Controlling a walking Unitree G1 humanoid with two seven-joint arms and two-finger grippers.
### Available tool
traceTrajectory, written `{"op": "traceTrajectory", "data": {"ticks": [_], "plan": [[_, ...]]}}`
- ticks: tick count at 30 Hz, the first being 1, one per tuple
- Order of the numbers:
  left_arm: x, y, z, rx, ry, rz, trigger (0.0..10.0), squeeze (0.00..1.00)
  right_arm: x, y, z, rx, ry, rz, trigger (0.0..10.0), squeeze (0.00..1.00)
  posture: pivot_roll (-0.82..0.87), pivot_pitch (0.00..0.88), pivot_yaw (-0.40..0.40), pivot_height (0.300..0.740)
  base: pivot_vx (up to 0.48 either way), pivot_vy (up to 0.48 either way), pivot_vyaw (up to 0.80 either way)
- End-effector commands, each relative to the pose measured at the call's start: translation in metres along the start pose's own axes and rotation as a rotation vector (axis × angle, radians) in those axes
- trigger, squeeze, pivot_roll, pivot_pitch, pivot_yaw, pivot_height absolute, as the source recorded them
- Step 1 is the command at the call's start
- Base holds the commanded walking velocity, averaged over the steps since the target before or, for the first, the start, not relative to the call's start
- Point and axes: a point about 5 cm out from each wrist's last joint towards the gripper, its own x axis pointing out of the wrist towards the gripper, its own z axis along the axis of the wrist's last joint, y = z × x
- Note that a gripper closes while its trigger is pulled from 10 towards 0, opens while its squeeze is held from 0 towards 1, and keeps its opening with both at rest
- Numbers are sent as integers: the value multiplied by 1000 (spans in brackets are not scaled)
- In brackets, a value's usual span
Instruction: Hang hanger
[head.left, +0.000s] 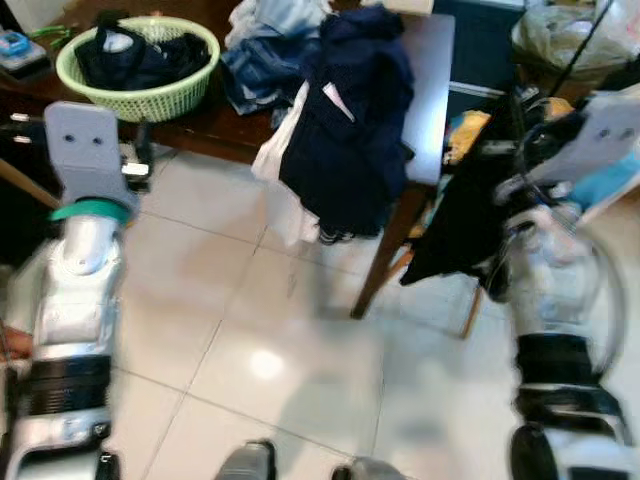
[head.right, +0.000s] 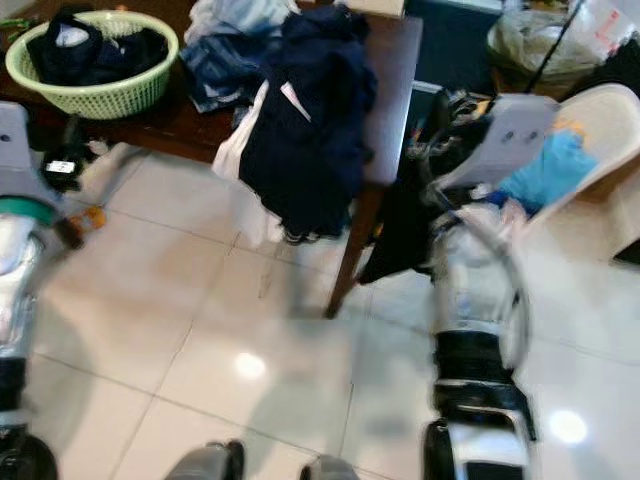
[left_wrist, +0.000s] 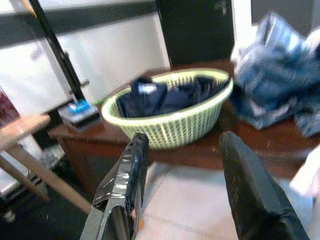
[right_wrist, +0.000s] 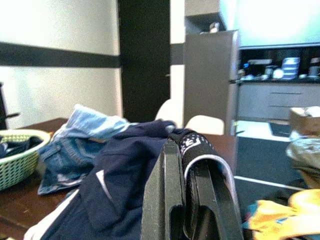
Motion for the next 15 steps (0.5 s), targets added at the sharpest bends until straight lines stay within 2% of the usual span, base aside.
{"op": "traceTrajectory", "data": {"ticks": [1, 4, 8, 15], "plan": [[-7, -12, -6, 19, 18, -48, 10000, 0, -1, -6, 3, -9, -8, -18, 10000, 0, 24, 75, 45, 740, 428, 0, 0], [-16, -19, -11, 29, 32, -74, 10000, 0, 0, -8, 8, -4, -24, -31, 10000, 0, 24, 75, 45, 740, 431, 0, 0], [-17, -20, -8, 35, 20, -82, 10000, 0, 2, -9, 13, 3, -43, -40, 10000, 0, 24, 75, 45, 740, 430, 0, 0], [-14, -19, -3, 46, 1, -88, 10000, 0, 10, -8, 27, 6, -100, -44, 10000, 0, 35, 80, 52, 740, 428, 0, -762]]}}
